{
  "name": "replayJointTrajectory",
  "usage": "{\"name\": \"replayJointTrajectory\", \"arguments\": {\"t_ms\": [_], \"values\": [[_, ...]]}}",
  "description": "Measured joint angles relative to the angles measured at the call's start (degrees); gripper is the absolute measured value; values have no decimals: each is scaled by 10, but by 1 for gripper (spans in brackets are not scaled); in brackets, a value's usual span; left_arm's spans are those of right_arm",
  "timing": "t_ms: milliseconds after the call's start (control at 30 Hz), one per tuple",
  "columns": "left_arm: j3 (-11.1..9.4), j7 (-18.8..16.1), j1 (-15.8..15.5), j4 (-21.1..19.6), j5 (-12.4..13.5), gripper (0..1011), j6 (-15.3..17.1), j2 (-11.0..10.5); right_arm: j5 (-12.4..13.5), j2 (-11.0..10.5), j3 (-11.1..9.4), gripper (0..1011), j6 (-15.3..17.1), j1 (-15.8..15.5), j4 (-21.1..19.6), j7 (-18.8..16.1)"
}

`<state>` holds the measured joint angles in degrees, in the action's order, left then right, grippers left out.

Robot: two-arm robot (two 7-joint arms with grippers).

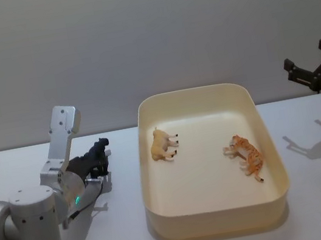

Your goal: Pick up the toy alternately with two hands and place it into the central storage box.

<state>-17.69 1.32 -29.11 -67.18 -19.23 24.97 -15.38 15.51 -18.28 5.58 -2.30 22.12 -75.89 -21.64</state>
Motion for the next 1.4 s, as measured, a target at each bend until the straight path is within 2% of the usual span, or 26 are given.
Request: {"name": "replayJointTrajectory", "arguments": {"t_ms": [367, 667, 967, 1100, 1400], "values": [[0, -21, 10, -62, 10, 313, -13, -1, 0, 0, 0, 1001, 0, 0, 0, 0], [-2, 8, 9, -112, 25, 313, -6, -5, 0, 0, 0, 1001, 0, 0, 0, 0], [-4, 76, -2, -155, 39, 313, 29, -9, 0, 0, 0, 1001, 0, 0, 0, 0], [-4, 100, -7, -163, 42, 313, 43, -10, 0, 0, 0, 1001, 0, 0, 0, 0], [-11, 185, -27, -170, 53, 313, 86, -10, 0, 0, 0, 1001, 0, 0, 0, 0]]}}
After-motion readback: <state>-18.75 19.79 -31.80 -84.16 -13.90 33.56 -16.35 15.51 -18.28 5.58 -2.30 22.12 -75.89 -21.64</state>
